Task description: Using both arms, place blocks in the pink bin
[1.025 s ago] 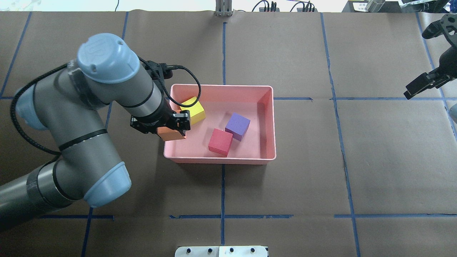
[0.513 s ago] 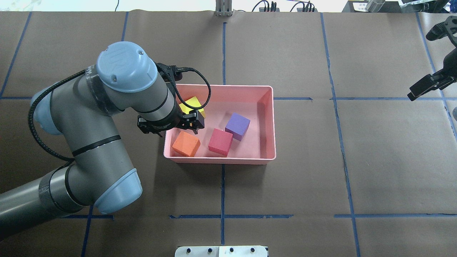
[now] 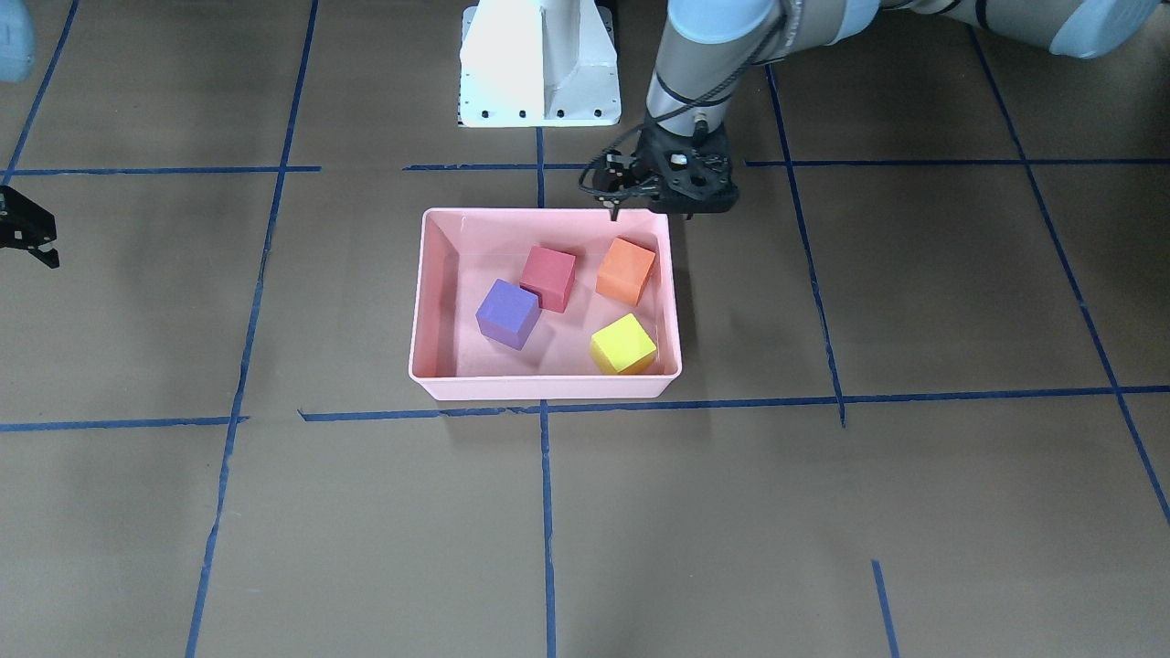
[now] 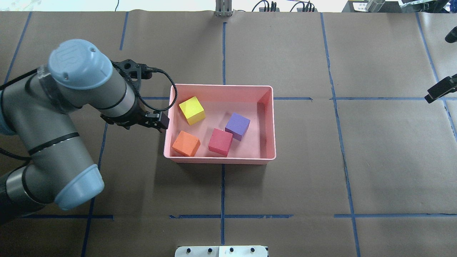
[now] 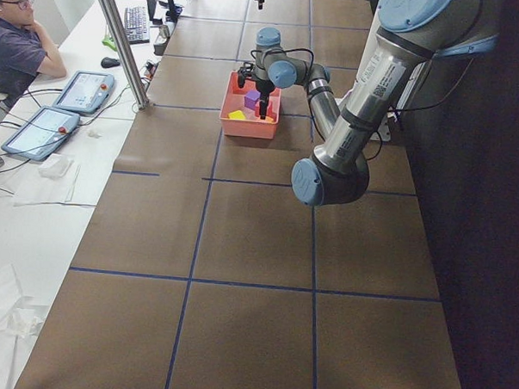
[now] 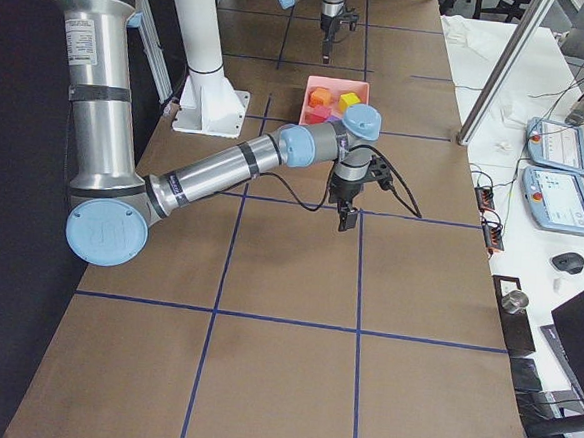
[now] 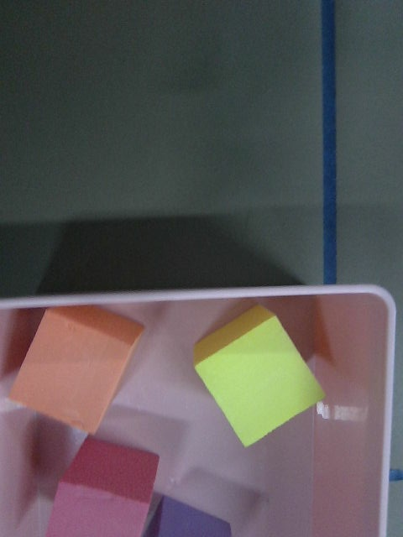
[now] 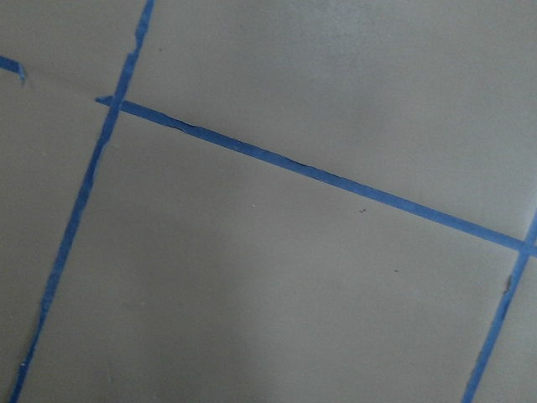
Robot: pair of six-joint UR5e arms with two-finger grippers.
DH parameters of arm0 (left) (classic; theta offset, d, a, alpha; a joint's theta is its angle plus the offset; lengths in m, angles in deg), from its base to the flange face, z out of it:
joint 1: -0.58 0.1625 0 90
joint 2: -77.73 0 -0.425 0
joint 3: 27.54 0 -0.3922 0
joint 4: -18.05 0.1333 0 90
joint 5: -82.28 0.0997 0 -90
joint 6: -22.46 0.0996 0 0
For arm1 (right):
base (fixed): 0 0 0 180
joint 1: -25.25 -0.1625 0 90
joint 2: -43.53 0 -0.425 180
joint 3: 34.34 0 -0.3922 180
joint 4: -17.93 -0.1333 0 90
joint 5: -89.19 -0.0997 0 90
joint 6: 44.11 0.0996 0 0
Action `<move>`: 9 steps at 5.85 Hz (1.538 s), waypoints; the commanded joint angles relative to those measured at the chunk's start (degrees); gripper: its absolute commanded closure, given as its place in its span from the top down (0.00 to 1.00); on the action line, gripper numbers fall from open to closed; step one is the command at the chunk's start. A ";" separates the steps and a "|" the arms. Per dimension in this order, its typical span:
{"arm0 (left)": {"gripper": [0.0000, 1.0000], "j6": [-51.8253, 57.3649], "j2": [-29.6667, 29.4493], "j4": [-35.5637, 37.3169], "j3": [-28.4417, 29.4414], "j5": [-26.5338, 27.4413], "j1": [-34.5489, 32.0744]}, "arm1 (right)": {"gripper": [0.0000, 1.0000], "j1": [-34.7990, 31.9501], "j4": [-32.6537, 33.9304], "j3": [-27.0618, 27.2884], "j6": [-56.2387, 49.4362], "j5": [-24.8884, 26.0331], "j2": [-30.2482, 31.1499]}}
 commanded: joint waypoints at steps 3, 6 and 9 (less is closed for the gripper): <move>1.00 47.87 19.45 -0.66 2.95 -14.11 -29.77 | 1.00 -12.75 0.02 -3.71 -18.12 -3.12 8.28; 1.00 57.23 30.20 -0.58 10.08 -20.57 -40.32 | 1.00 -14.01 0.02 -5.92 -17.26 -3.21 9.70; 1.00 57.14 31.96 0.04 15.28 -20.31 -45.24 | 1.00 -14.01 0.02 -5.92 -17.26 -3.21 9.27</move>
